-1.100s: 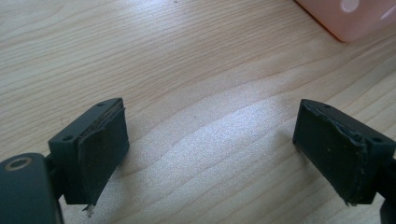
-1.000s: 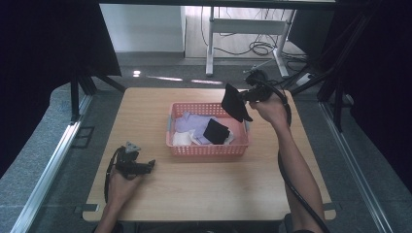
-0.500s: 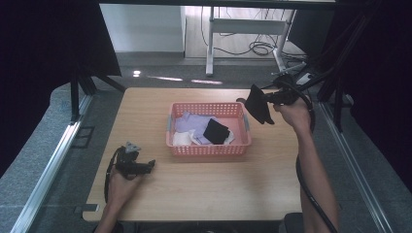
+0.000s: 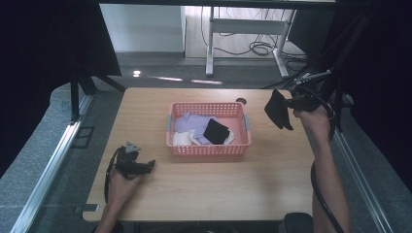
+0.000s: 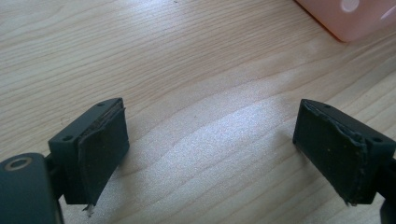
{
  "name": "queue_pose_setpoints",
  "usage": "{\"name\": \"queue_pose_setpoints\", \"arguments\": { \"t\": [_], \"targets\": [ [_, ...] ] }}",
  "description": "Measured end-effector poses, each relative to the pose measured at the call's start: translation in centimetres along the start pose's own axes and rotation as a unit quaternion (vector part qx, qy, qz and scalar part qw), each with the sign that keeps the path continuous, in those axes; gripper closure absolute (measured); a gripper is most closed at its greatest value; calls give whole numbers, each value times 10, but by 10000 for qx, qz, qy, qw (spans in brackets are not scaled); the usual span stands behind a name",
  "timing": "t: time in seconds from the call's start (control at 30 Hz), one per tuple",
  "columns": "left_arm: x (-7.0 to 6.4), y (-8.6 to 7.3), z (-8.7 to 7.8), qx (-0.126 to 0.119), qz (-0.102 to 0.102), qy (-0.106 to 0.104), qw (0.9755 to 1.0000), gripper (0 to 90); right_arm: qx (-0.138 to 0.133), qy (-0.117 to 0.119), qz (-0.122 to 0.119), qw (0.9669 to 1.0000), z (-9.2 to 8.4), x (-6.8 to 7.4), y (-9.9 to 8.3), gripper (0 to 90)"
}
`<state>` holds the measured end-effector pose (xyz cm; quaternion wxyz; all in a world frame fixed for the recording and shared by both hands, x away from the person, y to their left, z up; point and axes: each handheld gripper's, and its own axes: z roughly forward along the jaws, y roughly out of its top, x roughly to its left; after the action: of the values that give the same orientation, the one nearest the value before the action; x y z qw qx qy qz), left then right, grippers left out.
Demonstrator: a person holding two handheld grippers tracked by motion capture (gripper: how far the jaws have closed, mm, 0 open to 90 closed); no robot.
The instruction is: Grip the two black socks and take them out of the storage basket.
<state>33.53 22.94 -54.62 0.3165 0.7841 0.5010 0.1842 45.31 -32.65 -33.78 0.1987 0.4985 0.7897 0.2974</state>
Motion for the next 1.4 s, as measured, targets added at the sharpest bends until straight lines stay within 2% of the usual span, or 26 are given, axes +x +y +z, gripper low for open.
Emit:
{"name": "queue_pose_setpoints", "arguments": {
  "t": [0.1,0.27,0.43,0.47,0.5,0.63,0.77,0.87,1.07,1.17,1.2,1.23,1.3,1.33,1.4],
  "targets": [
    [0,0,0,1,0,0,10000,100,54,-61,18,10000,3,-3,-4,840],
    [0,0,0,-1,-4,-1,10000,100,251,-203,-3,9995,18,-5,-17,839],
    [0,0,0,16,16,0,10000,99,478,-159,18,9987,44,-5,-36,839],
    [0,0,0,16,16,0,10000,100,478,-159,18,9987,44,-5,-36,839],
    [0,0,0,16,15,0,10000,100,575,-148,40,9982,54,-4,-43,839],
    [0,0,0,14,14,0,10000,99,652,-108,78,9978,65,-5,-52,838],
    [0,0,0,23,18,1,10000,99,832,-60,177,9964,82,-6,-69,836],
    [0,0,0,23,22,1,10000,100,909,-57,199,9956,88,-6,-76,835],
    [0,0,0,24,21,1,10000,99,1308,-53,172,9912,110,-6,-99,815],
    [0,0,0,24,22,1,10000,99,1363,-21,172,9905,113,-6,-103,784],
    [0,0,0,23,21,1,10000,99,1311,-22,198,9912,111,-6,-102,714],
    [0,0,0,23,21,1,10000,99,1311,-22,198,9912,111,-6,-102,714],
    [0,0,0,23,21,1,10000,100,1197,-61,233,9925,104,-5,-96,638],
    [0,0,0,23,21,1,10000,100,1197,-61,233,9925,104,-5,-96,638],
    [0,0,0,23,21,1,10000,100,1059,-15,191,9942,96,-3,-89,561]
  ]
}}
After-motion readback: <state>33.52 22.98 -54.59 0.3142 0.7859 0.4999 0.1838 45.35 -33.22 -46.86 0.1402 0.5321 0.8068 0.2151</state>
